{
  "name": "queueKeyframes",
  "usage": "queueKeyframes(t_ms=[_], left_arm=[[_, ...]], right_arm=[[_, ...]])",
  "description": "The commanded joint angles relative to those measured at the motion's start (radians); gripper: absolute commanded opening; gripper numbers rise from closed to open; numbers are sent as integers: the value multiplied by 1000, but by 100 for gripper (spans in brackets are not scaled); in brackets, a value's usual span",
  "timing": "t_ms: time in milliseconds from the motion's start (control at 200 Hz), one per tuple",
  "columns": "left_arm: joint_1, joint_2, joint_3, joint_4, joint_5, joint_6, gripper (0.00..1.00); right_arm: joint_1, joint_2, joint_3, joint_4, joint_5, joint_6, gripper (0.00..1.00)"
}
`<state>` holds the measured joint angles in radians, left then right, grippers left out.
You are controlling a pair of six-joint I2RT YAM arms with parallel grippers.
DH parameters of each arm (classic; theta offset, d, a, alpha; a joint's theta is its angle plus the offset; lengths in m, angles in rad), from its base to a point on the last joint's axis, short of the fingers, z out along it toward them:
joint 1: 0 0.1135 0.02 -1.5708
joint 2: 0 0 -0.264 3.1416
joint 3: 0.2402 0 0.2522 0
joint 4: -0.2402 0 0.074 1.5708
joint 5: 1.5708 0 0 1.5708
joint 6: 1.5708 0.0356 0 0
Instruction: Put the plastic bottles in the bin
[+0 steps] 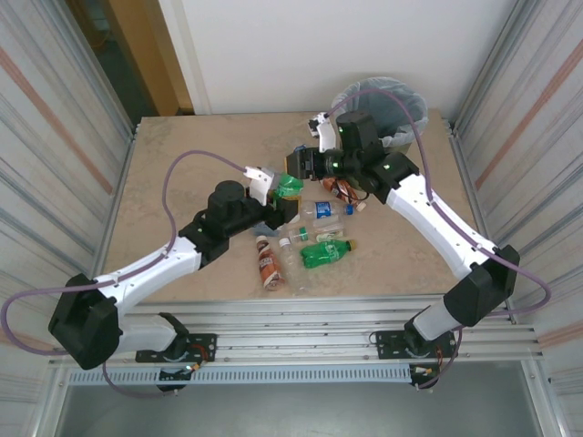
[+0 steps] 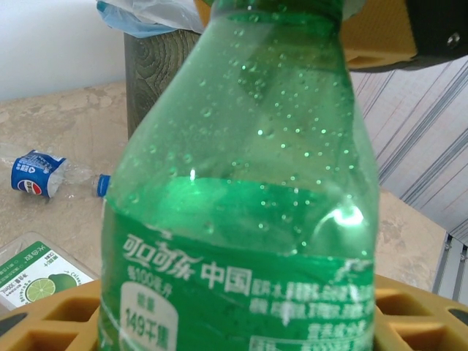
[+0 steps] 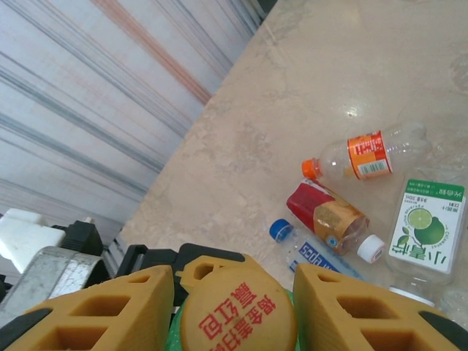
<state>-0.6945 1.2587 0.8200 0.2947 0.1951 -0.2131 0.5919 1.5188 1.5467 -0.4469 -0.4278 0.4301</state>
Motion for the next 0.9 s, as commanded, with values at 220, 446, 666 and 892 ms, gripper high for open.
queueKeyframes(t_ms=[220,446,666,892], left_arm=[[-5,6,52,37,8,2,45],[-5,-8,48,11,-12,11,90],[-5,-79,22,1,-12,27,99],[-5,-160,-43,14,-96,26,99]], right_arm=[[8,24,54,-49,-12,-10,31],[6,15,115,-133,135,-47,0],[-22,16,259,-260,320,-143,0],[-113,21,426,-305,437,-217,0]])
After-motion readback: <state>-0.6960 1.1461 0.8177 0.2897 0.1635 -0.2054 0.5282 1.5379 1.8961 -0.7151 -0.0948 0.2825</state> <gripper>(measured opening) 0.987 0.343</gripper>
